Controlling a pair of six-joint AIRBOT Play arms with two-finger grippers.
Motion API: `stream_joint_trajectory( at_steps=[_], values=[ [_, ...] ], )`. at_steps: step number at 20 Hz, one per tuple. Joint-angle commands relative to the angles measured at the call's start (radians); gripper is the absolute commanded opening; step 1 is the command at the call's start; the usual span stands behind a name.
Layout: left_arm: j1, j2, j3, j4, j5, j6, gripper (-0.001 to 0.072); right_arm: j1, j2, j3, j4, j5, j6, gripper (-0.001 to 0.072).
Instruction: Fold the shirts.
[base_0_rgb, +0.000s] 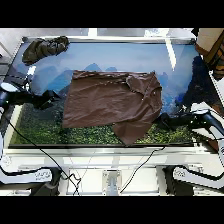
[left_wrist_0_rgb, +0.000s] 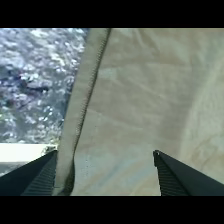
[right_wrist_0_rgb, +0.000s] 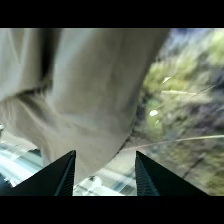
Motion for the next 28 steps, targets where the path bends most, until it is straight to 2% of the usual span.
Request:
stream_joint_trajectory(
  at_steps=[1,6,11,15,17,18,19,20,23,28],
  values=[
    [-0.047,0.002,-0.004,0.011,0.011,-0.011,0.0692,-0.001,0.002,-0.106,0.114,-0.047,-0.076,0.0433],
    [-0.058,0.002,-0.004,-0.036,0.010,-0.011,0.0693,0.000,0.001,-0.118,0.257,-0.171,-0.151,0.0433],
    [-0.058,0.002,-0.004,-0.039,0.010,-0.011,0.0692,-0.001,0.001,-0.118,0.203,-0.220,-0.138,0.0431],
    [-0.058,0.002,-0.004,-0.039,0.010,-0.011,0.0693,-0.001,0.001,-0.118,0.119,-0.204,-0.091,0.0429],
    [-0.058,0.002,-0.004,-0.039,0.010,-0.011,0.0692,-0.001,0.001,-0.118,0.108,-0.220,-0.088,0.0298],
    [-0.058,0.002,-0.004,-0.039,0.010,-0.011,0.0692,-0.001,-0.001,-0.118,0.108,-0.222,-0.088,0.0291],
    [-0.058,0.002,-0.004,-0.038,0.010,-0.011,0.0693,-0.001,-0.007,-0.118,0.108,-0.221,-0.090,0.0201],
    [-0.058,0.002,-0.004,-0.036,0.008,-0.011,0.0692,0.000,-0.016,-0.118,0.109,-0.221,-0.093,0.0034],
    [-0.058,0.002,-0.004,0.012,0.006,-0.011,0.0692,0.000,-0.033,-0.118,0.117,-0.220,-0.104,0.0022],
    [-0.057,-0.012,-0.004,0.327,-0.109,-0.128,0.0693,0.000,-0.033,-0.118,0.126,-0.202,-0.119,0.0022]
  ],
)
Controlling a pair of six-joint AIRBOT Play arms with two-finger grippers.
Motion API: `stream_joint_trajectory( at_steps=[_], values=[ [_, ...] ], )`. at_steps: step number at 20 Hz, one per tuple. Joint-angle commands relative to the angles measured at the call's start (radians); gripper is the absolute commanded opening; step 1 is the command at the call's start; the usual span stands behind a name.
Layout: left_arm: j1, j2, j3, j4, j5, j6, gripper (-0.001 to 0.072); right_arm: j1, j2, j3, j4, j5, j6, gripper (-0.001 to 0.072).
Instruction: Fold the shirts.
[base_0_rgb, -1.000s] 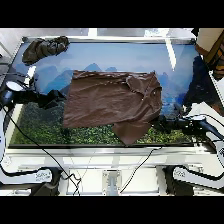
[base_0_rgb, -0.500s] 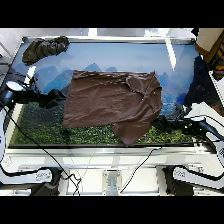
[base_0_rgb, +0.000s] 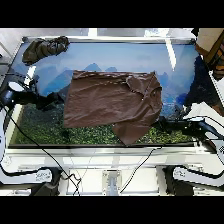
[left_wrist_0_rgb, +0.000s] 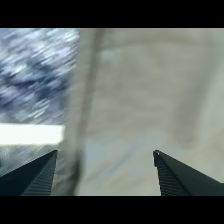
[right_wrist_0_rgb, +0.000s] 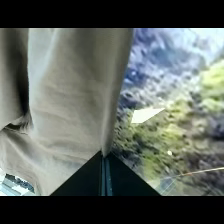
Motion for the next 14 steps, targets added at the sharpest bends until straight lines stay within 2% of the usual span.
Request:
stream_joint_trajectory(
  at_steps=[1,5,10,14],
  values=[
    [0.000,-0.016,0.000,0.176,-0.090,-0.058,0.0692,0.000,-0.003,0.000,0.000,0.005,-0.007,0.0022],
    [0.000,-0.095,0.000,0.119,-0.135,-0.065,0.0692,0.000,-0.002,0.000,0.022,0.021,-0.010,0.0023],
    [0.000,-0.176,0.000,-0.168,-0.171,0.011,0.0692,0.000,-0.002,0.000,0.035,0.051,-0.019,0.0024],
    [0.000,-0.198,0.000,-0.138,-0.174,-0.002,0.0692,0.000,-0.002,0.000,0.095,0.052,-0.059,0.0024]
  ],
)
